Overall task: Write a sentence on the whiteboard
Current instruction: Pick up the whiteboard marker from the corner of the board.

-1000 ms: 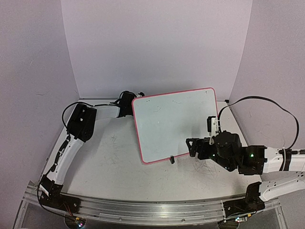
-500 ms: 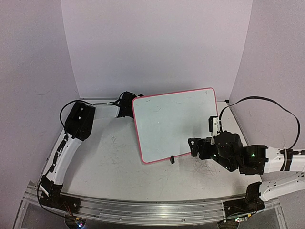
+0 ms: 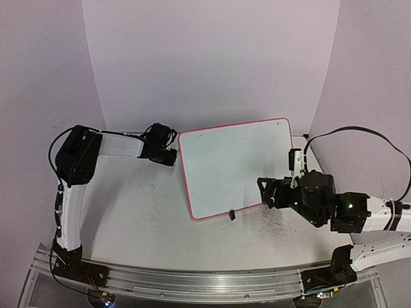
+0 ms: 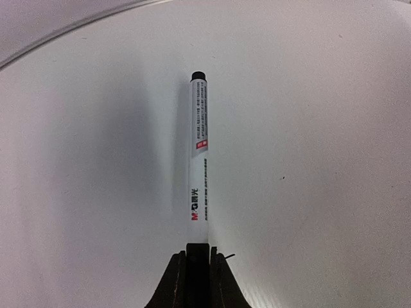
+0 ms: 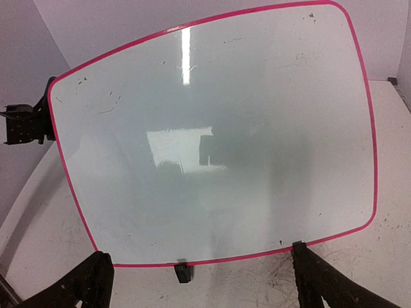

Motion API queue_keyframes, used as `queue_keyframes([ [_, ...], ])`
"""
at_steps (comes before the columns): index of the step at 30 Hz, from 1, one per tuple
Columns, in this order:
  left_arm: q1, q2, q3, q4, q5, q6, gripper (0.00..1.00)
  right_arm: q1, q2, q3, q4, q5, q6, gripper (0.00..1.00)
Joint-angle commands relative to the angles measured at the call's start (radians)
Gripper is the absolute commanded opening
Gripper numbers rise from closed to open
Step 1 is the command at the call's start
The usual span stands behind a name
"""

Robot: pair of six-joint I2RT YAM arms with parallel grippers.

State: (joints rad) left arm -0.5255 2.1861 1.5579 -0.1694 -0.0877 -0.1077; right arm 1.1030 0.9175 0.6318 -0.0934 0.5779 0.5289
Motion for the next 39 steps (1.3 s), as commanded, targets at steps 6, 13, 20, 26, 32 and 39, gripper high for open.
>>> queue_keyframes([
  [6, 0.001, -0.644, -0.392, 0.0, -0.204, -0.177, 0.0, 0.005, 0.035, 0.137, -0.012, 0.069, -0.135, 0.98],
  [13, 0.001, -1.09, -0.5, -0.023, 0.029, -0.164, 0.0, 0.003, 0.1, 0.252, -0.015, 0.08, -0.147, 0.98],
  [20, -0.014, -1.198, -0.472, -0.022, 0.516, -0.228, 0.0, -0.055, 0.169, 0.397, -0.016, -0.237, -0.153, 0.98],
  [26, -0.151, -1.171, -0.438, -0.009, 0.581, -0.208, 0.0, -0.151, 0.232, 0.522, 0.004, -0.751, -0.152, 0.96],
  [32, -0.295, -1.099, -0.436, -0.006, 0.589, -0.159, 0.0, -0.179, 0.322, 0.624, 0.006, -0.987, -0.11, 0.98],
  [39, -0.367, -1.046, -0.444, -0.002, 0.653, -0.119, 0.0, -0.264, 0.428, 0.63, 0.023, -1.311, -0.08, 0.96],
])
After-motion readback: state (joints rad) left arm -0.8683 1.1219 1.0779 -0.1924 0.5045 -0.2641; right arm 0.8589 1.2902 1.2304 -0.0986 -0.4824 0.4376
